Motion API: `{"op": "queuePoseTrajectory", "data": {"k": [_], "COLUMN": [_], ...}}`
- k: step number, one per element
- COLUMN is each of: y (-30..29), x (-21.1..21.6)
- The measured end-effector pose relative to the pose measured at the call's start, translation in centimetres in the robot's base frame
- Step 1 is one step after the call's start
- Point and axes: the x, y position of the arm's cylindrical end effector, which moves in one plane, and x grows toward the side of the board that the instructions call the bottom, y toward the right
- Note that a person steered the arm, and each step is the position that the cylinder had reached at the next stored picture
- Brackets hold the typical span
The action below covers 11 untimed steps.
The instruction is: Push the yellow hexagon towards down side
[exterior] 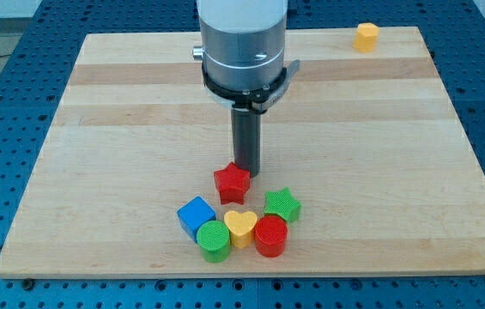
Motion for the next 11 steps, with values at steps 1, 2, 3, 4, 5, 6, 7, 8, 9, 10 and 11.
{"op": "queuePoseTrajectory", "data": {"k": [1, 2, 3, 4, 5, 6, 7, 8, 9, 10, 11], "y": [0.0, 0.0, 0.0, 0.0, 3.5, 10.6, 17.2, 22.7, 26.5, 26.1, 23.2], "x": [1.2, 1.7, 2.2, 1.9, -1.7, -5.7, -11.1, -16.9, -24.0, -29.9, -30.5]}}
